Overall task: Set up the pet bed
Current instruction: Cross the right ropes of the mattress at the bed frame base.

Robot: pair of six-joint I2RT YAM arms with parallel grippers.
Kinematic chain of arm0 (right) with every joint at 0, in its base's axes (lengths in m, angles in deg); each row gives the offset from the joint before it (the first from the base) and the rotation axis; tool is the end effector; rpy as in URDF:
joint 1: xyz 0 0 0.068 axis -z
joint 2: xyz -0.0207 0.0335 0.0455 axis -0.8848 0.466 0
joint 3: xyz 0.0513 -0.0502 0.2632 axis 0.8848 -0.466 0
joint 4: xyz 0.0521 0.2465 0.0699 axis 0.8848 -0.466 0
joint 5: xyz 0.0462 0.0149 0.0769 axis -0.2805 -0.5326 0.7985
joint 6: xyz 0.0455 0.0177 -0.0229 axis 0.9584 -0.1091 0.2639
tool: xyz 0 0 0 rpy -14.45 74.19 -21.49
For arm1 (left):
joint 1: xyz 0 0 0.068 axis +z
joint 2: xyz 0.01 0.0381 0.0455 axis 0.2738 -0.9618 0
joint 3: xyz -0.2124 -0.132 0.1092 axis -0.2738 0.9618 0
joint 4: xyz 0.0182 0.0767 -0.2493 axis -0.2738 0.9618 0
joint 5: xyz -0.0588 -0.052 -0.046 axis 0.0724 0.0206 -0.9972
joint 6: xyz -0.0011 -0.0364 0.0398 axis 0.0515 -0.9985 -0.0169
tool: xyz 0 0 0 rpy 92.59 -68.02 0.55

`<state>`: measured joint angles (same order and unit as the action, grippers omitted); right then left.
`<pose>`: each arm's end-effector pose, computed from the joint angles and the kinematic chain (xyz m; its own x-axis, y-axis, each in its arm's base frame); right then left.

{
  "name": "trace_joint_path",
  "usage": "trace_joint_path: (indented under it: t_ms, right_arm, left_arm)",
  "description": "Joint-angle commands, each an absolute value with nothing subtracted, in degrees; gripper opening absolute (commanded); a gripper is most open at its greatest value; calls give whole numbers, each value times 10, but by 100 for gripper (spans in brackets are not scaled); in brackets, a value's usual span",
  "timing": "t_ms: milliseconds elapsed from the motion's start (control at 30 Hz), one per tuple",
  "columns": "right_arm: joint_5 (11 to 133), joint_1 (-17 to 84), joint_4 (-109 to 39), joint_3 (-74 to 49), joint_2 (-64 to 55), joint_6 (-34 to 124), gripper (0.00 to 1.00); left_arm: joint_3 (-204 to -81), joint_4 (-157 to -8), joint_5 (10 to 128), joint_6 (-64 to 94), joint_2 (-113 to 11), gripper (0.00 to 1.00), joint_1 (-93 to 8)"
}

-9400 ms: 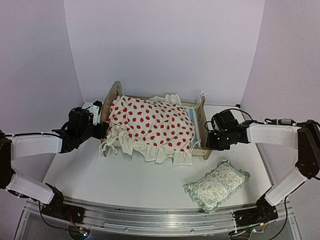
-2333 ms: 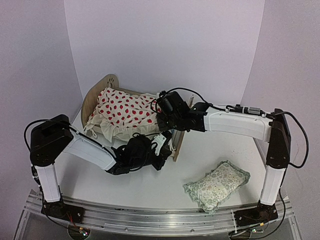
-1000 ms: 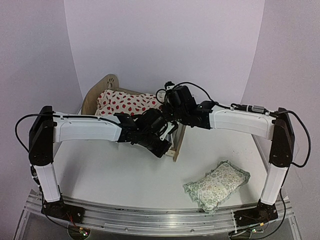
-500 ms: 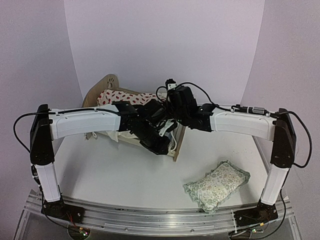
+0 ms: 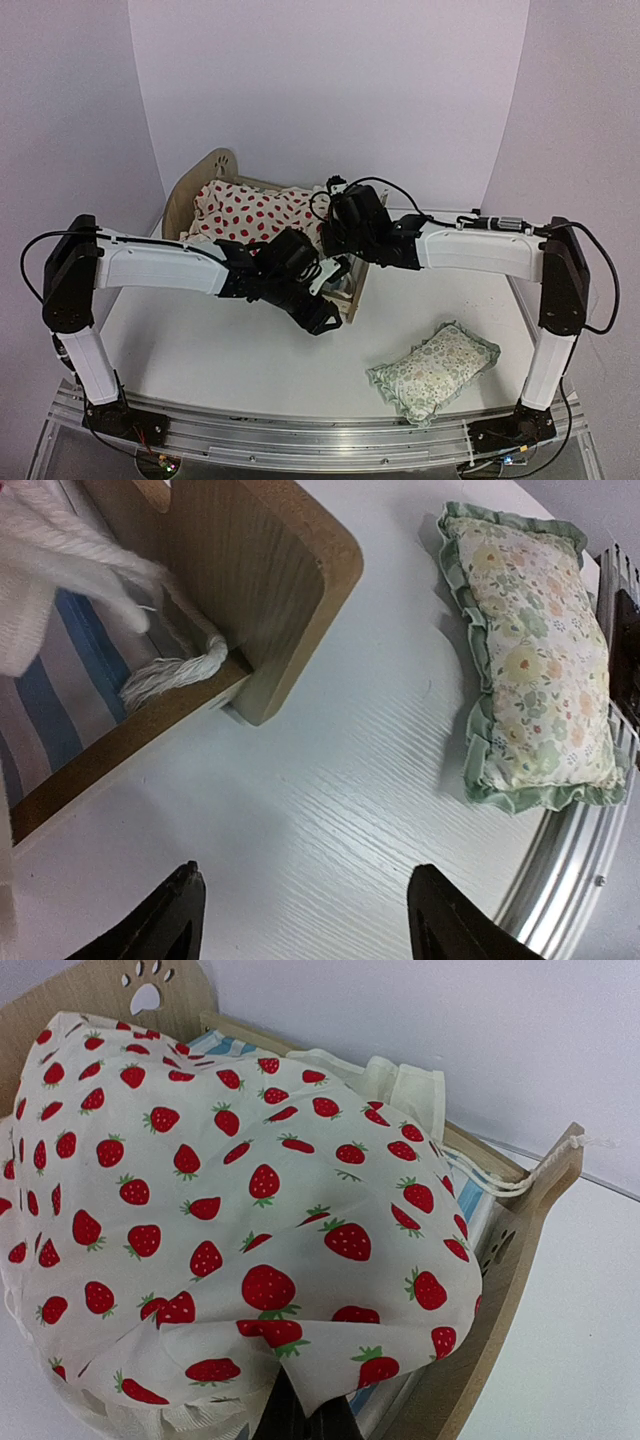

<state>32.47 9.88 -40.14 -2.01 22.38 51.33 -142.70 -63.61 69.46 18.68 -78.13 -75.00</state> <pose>0.2857 0.3397 0.2801 -0.3641 -0.1539 -0.9186 -0.3169 0.9479 -0.0332 0.1977 -0.3397 0.2184 -0.4921 0.5710 -0.6572 0.8394 0.5113 -0.1843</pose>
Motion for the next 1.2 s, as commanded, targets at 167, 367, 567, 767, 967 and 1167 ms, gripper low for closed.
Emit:
trace_joint_path:
  t_ms: [167, 367, 567, 767, 967, 1167]
  right_arm:
    - [357, 90, -456, -24, 237, 503, 0]
    - [357, 90, -460, -17, 240, 505, 0]
    - [345, 90, -471, -1, 238, 519, 0]
    - [346, 90, -483, 15, 238, 520, 0]
    - [346, 90, -486, 13, 236, 515, 0]
    - [345, 90, -486, 10, 234, 515, 0]
  left_arm:
    - [-1306, -994, 779, 291, -693, 74, -732]
    - [-1303, -1042, 757, 355, -709, 68, -732]
    - [-1293, -1100, 764, 377, -732, 62, -732]
    - [-1311, -1127, 740, 409, -779, 62, -731]
    - [-1336, -1124, 717, 416, -818, 62, -727]
    - [-1364, -1103, 716, 414, -842, 58, -719]
